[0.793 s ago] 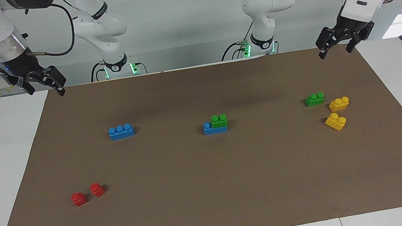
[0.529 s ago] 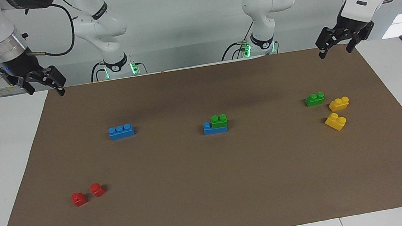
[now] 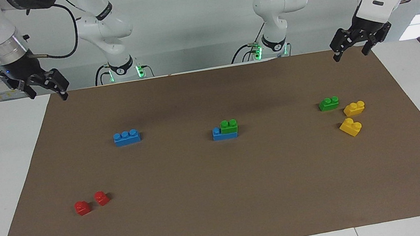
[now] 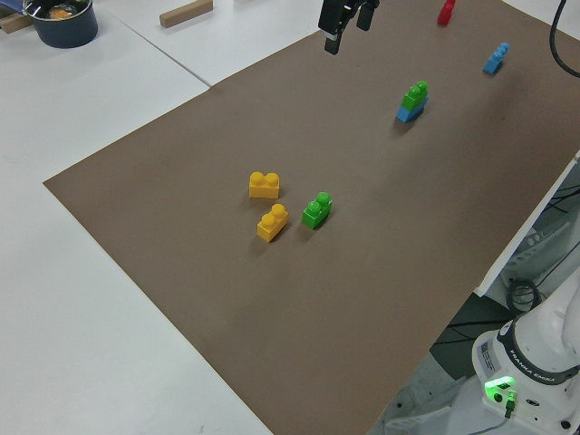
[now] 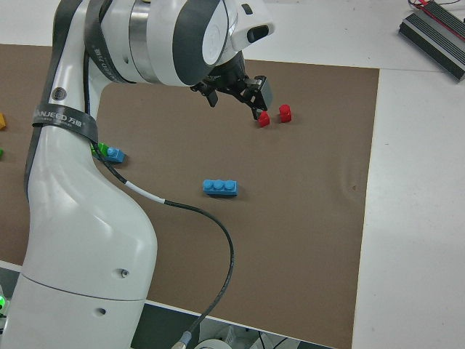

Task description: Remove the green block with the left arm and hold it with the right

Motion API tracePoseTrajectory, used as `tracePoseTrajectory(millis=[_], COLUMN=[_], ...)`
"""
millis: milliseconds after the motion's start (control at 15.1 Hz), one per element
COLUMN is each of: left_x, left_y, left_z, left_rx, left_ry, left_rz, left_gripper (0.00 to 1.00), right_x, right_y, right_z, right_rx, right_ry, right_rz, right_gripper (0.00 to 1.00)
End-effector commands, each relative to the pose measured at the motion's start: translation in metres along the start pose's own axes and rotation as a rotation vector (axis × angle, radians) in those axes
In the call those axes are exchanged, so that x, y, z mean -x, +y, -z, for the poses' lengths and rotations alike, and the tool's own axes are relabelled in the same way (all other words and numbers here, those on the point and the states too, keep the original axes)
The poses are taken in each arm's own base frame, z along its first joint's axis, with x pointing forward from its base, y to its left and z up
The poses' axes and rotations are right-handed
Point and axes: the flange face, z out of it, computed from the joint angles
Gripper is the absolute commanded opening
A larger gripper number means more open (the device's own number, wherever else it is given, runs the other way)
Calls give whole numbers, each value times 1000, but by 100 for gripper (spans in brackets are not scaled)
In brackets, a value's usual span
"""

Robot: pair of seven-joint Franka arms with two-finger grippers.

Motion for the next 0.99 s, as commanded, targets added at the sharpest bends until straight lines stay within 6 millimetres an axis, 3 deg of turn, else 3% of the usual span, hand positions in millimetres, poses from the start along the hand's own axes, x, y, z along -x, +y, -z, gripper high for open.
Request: tracePoseTrajectory(millis=[0,331,529,926], left_x=[2,7,12,32], left_y=[-1,2,18,94], left_z=[-1,-7,-11,-25], left_rx=[-6,-8,20,28], left_ry=[5,-12,-24,-26], left_rz=[0,85,302,720], left_gripper=[100,100,100,100], right_x=[1,1,1,1], right_y=[3,3,3,3], right_z=[-1,-1,-1,-1], right_rx=[4,4,4,4], right_ry=[-4,-4,-4,-4], right_rz=[13,11,11,11], right_gripper=[100,100,100,100])
